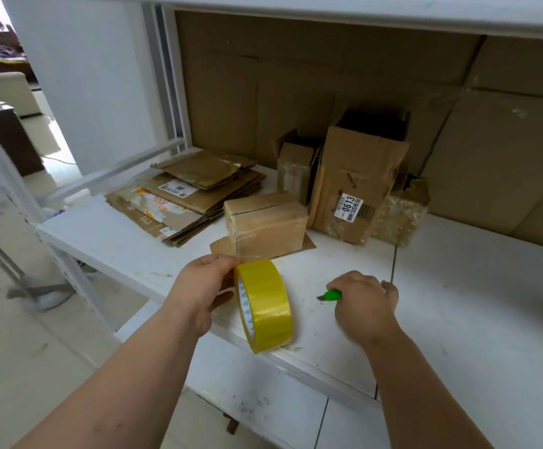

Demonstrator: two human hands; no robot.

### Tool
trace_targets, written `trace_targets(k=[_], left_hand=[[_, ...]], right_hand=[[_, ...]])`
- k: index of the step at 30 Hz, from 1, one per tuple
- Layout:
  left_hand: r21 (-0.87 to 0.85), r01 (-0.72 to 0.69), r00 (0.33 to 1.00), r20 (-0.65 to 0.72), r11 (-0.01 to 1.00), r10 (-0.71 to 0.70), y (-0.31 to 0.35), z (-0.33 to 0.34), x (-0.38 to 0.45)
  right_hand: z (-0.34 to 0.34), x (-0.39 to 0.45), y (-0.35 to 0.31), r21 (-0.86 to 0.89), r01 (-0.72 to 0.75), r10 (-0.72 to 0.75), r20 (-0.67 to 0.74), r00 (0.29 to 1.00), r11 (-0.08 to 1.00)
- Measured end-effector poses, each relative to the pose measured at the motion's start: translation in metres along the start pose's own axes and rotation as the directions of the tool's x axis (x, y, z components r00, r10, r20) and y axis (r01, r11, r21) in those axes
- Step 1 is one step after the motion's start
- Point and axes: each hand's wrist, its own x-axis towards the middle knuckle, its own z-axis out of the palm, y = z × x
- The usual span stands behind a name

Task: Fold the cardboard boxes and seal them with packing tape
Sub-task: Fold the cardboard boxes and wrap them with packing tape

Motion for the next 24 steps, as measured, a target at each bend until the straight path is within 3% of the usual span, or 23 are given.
trace_targets(k=[4,8,13,24], left_hand=[[-0.097,0.04,0.999,-0.017,0.994,-0.042,-0.003,0.003,-0.001],[-0.144,0.045,0.999,-0.022,0.989,-0.048,-0.005,0.005,-0.002],[-0.136,0.043,0.997,-0.055,0.99,-0.051,-0.005,0.01,-0.001],[-0.157,0.012,0.992,-0.125,0.988,-0.032,-0.009,0.018,0.002]], right_hand=[[-0.005,0.002,-0.002,-0.022,0.042,-0.043,-0.074,0.996,0.999],[-0.035,0.005,-0.022,0.383,0.179,-0.169,-0.059,0.984,0.906],[-0.071,0.011,-0.062,0.53,0.352,-0.361,-0.091,0.928,0.772],[-0.077,0.036,-0.103,0.273,0.459,-0.481,0.018,0.876,0.846]])
